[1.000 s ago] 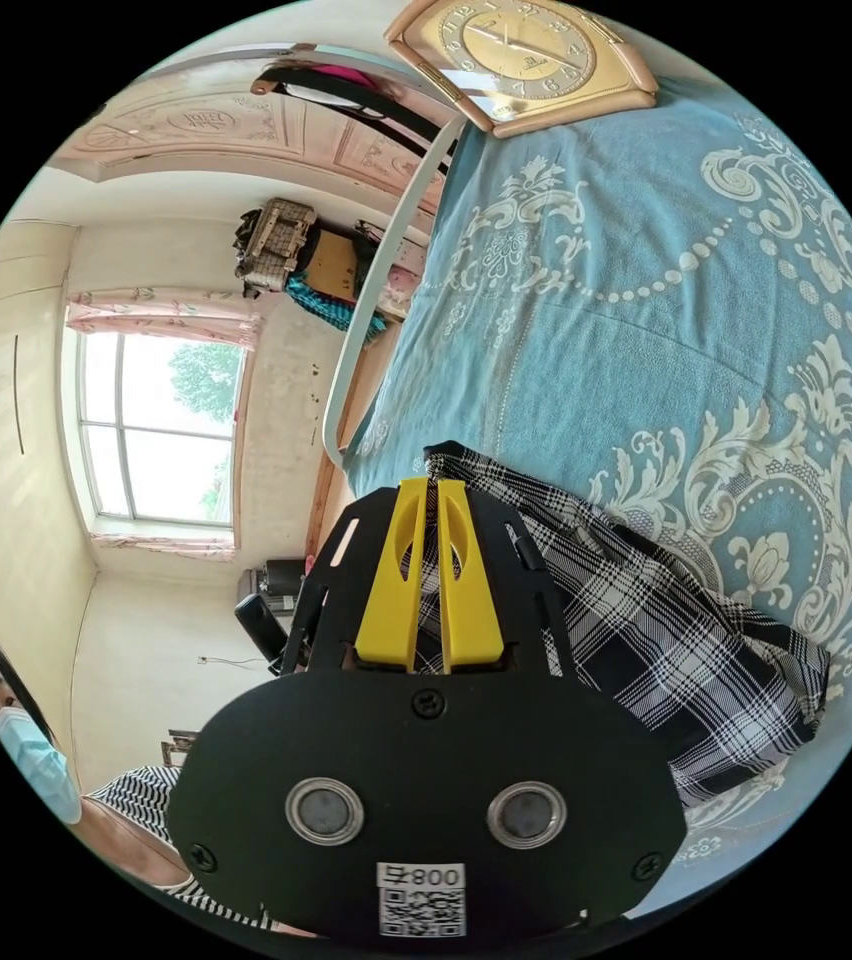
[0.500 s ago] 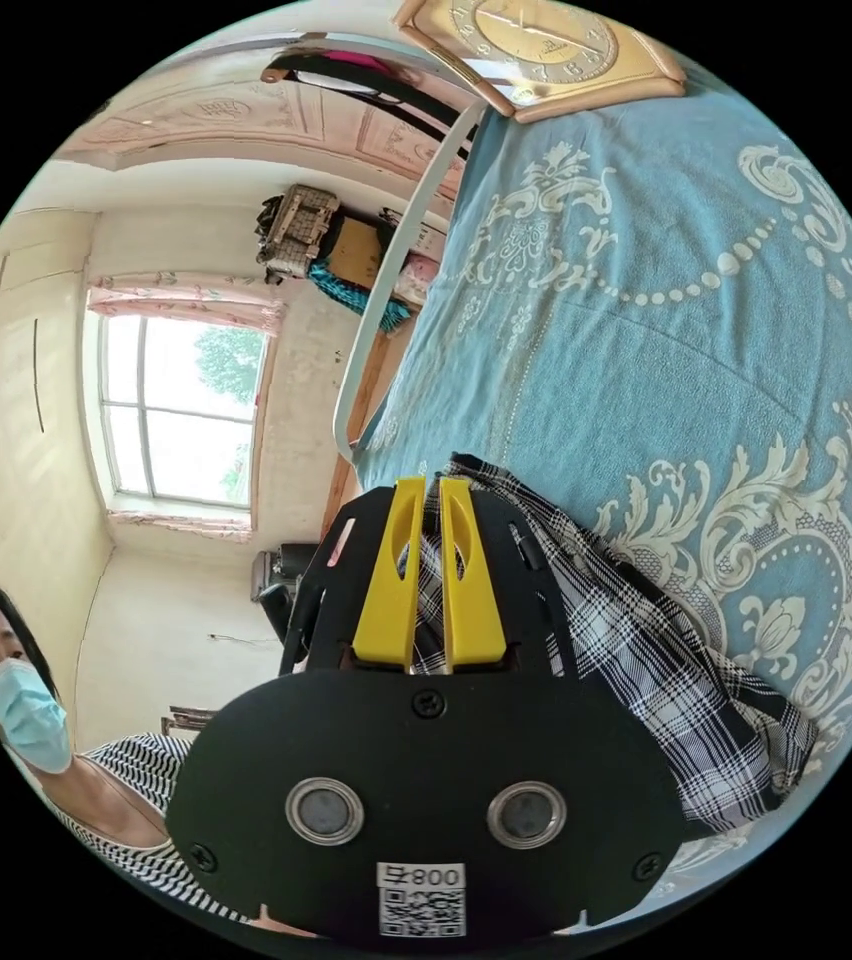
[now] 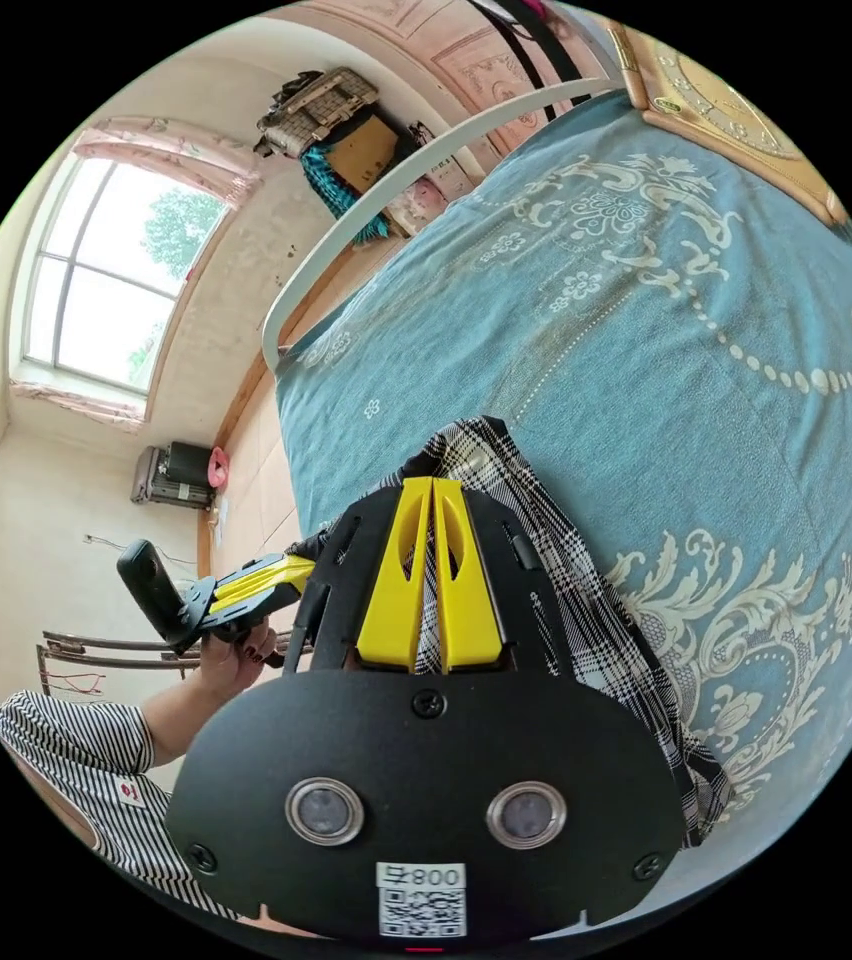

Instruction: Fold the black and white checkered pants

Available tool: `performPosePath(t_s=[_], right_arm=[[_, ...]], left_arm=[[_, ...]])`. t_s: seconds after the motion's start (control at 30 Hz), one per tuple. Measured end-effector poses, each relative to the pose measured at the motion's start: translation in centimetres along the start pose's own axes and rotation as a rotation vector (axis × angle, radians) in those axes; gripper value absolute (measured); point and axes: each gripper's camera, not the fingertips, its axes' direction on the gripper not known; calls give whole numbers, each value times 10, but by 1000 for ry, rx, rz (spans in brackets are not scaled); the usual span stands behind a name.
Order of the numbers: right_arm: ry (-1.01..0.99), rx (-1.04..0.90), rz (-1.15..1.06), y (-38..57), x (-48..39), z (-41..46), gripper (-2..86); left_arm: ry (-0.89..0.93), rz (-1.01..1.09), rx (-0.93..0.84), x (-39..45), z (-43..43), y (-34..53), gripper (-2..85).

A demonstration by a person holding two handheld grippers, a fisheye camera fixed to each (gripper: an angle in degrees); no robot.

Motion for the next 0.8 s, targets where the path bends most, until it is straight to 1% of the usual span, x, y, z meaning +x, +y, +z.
performPosePath(t_s=[0.13, 0.27, 0.33, 0.4, 0.5, 0.53, 0.57, 0.6, 0.63, 0.67, 0.73, 0.8], right_arm=[[-2, -24, -26, -1, -2, 10, 1], [-65, 50, -33, 26, 1, -13, 1], [-39, 46, -62, 49, -1, -26, 1], [29, 36, -72, 77, -3, -34, 1], [125, -20, -47, 119, 2, -30, 1], [166, -49, -30, 129, 7, -24, 1], [227, -72, -12, 136, 14, -19, 1], [237, -77, -7, 138, 18, -16, 1], [191, -60, 9, 142, 25, -17, 1], [155, -49, 38, 143, 30, -20, 1], [156, -37, 50, 146, 31, -25, 1], [152, -7, 46, 154, 28, -35, 1]], left_arm=[[-13, -6, 20, 7, -4, 3, 1], [73, 65, 82, 34, -14, 10, 0], [90, 119, 55, 49, -9, 11, 0], [47, 151, -18, 59, 7, 13, 0], [-6, 92, -75, 52, 21, 19, 0], [-1, 71, -80, 49, 22, 20, 0], [51, 39, -72, 44, 23, 23, 0], [82, -2, -64, 41, 24, 25, 0], [86, -11, -61, 41, 24, 25, 0], [76, -9, -60, 45, 24, 26, 0], [61, -1, -53, 55, 22, 27, 0], [134, 35, -16, 75, 19, 27, 1]])
